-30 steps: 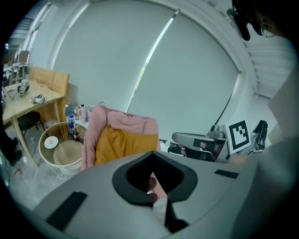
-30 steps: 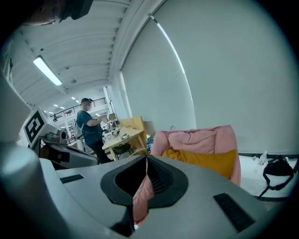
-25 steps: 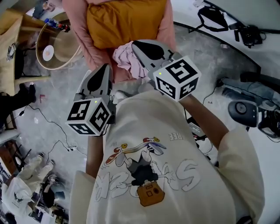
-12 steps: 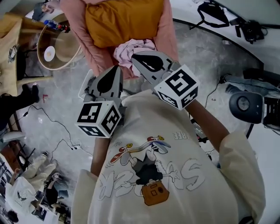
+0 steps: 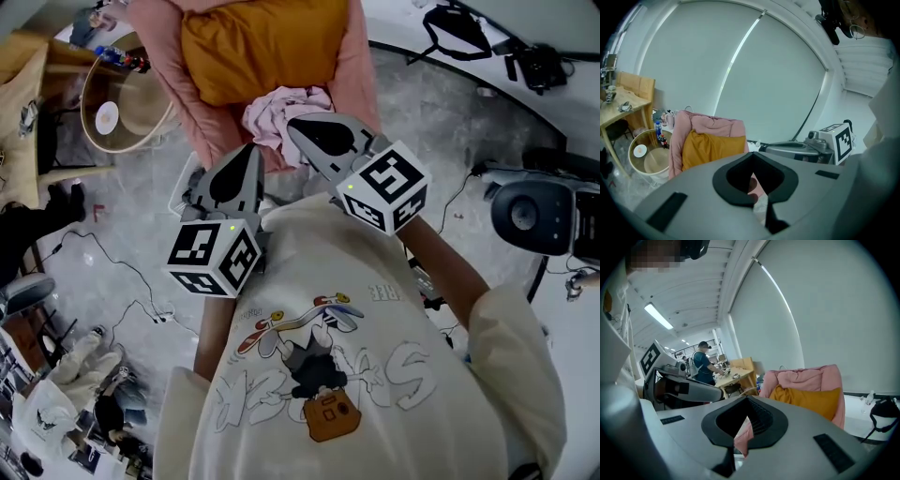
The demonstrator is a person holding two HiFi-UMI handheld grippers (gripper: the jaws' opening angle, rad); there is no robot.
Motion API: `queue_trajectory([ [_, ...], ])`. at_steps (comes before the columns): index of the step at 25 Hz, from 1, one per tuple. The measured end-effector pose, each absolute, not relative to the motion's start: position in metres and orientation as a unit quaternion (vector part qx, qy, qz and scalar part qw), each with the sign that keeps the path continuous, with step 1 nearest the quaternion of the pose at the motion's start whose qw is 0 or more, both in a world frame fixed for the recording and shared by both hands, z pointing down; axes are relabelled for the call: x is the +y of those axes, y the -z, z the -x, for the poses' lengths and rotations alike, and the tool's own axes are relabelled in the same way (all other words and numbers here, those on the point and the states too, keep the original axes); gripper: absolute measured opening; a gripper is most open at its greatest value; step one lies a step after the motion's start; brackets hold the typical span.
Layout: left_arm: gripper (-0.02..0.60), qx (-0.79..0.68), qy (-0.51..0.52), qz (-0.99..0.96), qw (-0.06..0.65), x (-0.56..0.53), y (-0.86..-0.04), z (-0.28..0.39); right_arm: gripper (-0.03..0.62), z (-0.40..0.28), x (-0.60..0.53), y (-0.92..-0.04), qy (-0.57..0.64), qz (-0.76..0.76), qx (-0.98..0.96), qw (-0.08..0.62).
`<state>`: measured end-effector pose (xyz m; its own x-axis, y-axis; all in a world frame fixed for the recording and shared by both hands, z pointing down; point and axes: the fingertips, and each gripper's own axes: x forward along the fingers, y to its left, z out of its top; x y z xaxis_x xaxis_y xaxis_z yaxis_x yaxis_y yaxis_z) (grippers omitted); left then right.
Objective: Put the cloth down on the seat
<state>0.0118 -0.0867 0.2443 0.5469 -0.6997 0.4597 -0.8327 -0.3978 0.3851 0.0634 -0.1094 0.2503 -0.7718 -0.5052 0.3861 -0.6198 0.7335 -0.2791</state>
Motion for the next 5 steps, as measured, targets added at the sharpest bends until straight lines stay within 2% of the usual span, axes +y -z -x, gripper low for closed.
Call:
queue_trajectory([
  [5,0.005,-0.446,-0.125,-0.838,0.290,-0.081,-0.240,-0.028,0.018,-0.071,-0.107,-0.245,-0.203,-0.314,-0.918,0.134],
])
